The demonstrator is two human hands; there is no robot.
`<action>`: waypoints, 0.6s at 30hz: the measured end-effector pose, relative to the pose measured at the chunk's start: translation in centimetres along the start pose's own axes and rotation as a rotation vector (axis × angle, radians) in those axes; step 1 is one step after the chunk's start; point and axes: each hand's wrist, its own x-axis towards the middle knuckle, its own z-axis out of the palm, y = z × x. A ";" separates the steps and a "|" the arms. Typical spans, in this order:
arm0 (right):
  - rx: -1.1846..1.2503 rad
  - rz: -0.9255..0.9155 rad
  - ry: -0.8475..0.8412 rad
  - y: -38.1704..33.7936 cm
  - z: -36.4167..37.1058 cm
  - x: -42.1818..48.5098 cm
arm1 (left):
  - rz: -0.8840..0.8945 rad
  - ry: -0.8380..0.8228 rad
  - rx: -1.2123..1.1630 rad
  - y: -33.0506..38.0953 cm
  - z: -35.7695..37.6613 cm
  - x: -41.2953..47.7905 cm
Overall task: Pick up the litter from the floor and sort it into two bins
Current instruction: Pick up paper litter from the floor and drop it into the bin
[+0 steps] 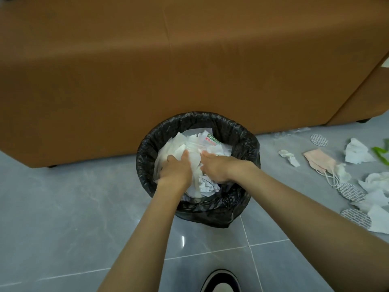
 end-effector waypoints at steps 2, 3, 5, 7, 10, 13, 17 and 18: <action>0.004 0.013 0.114 0.0 -0.4 -1.0 | 0.010 0.046 0.072 0.3 -0.3 -0.9; -0.026 0.018 0.204 0.0 -0.5 -1.7 | 0.011 0.091 0.102 0.6 -0.6 -1.4; -0.147 0.013 0.383 0.1 -0.7 -2.8 | 0.020 0.225 0.144 1.1 -1.2 -2.2; -0.206 0.016 0.517 0.4 -0.5 -3.7 | 0.045 0.350 0.123 1.3 -1.5 -2.9; -0.112 0.025 0.686 1.1 -0.1 -4.9 | 0.106 0.480 0.013 1.8 -2.0 -3.6; 0.107 0.021 0.801 2.1 0.3 -6.1 | 0.165 0.598 -0.032 2.7 -2.5 -4.4; 0.354 0.010 0.896 3.9 1.0 -7.4 | 0.220 0.663 -0.053 4.5 -2.8 -5.4; 0.394 0.013 0.923 4.5 1.3 -7.8 | 0.232 0.676 -0.051 5.1 -2.9 -5.5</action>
